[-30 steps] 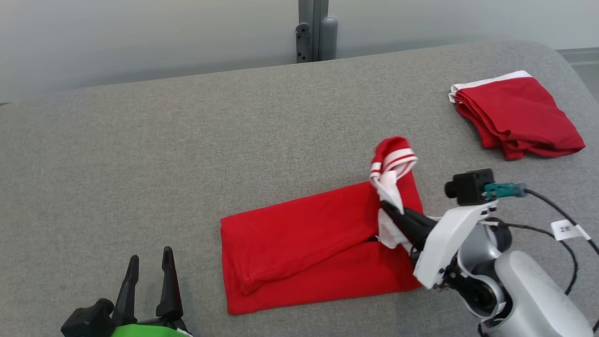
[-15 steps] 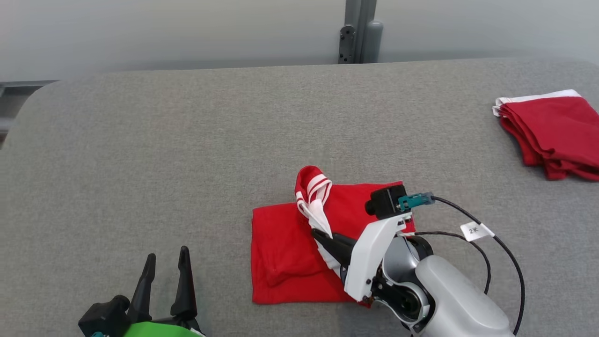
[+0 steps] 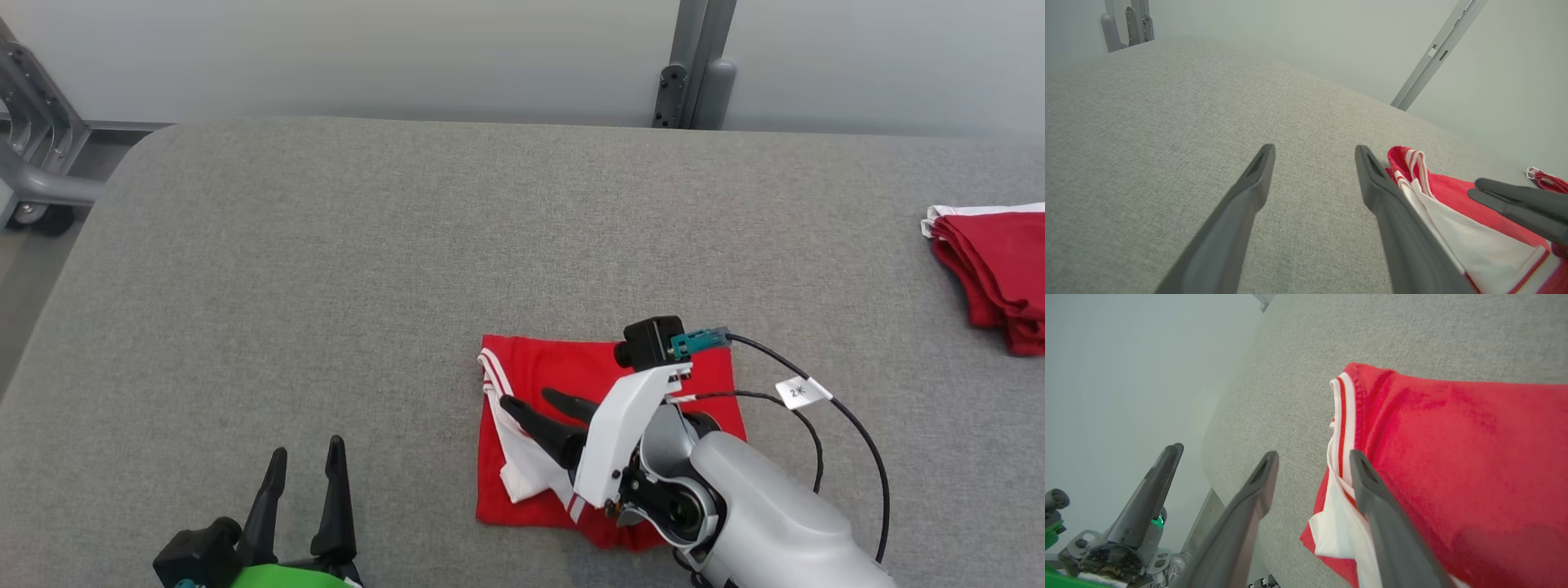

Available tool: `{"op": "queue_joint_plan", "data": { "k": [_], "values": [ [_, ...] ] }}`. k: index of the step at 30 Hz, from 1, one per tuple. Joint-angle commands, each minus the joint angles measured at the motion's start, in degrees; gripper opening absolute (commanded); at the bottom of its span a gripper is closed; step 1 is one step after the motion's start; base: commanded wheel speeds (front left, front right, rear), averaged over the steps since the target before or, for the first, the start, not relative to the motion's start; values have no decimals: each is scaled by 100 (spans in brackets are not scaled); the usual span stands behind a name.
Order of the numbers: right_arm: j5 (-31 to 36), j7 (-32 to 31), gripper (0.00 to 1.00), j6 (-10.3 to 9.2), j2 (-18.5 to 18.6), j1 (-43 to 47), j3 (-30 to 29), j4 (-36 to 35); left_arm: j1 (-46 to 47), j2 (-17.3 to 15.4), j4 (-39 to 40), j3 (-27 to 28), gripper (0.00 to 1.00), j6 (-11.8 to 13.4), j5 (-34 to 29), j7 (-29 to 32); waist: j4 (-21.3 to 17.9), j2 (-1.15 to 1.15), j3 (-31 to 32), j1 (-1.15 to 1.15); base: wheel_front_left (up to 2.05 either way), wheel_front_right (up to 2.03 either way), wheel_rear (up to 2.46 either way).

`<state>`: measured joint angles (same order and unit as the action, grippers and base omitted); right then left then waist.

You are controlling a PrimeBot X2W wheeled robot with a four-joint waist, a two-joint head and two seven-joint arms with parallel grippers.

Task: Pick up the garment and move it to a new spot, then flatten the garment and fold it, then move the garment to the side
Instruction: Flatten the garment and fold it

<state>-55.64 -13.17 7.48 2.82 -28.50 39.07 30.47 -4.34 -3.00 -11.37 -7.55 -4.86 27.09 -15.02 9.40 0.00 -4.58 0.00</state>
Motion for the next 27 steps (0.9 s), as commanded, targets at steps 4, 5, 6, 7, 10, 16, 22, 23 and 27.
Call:
{"op": "queue_joint_plan", "data": {
  "k": [4,5,6,7,10,16,22,23,27],
  "values": [
    [-211,312,100,2,20,-221,78,62,-74,2,20,30,100,15,-37,-19,-73,0,57,0,0,0,0],
    [-219,387,100,2,18,-263,67,63,-80,1,26,35,100,15,-37,-19,-107,0,59,0,0,0,0],
    [-206,479,100,2,17,-306,39,68,-86,1,31,36,100,14,-42,-18,-139,0,60,0,0,0,0],
    [-173,555,100,2,19,-337,9,79,-87,2,37,34,100,16,-52,-18,-164,0,58,0,0,0,0],
    [23,856,100,2,82,-431,-85,79,-92,2,69,42,100,28,-89,-18,-269,0,47,0,0,0,0],
    [590,1659,100,2,396,-449,-325,-51,-48,-27,131,35,100,18,-160,-19,-469,0,33,0,0,0,0],
    [1507,2573,100,2,772,-208,-780,-114,175,-127,191,-38,100,14,-321,-18,-645,0,60,0,0,0,0],
    [1699,2655,100,2,802,-145,-907,-135,207,-136,213,-38,100,28,-343,-19,-677,0,69,0,0,0,0],
    [2420,2810,100,2,803,256,-1550,-308,289,-146,281,-48,100,86,-415,-17,-790,0,132,0,0,0,0]
  ]
}}
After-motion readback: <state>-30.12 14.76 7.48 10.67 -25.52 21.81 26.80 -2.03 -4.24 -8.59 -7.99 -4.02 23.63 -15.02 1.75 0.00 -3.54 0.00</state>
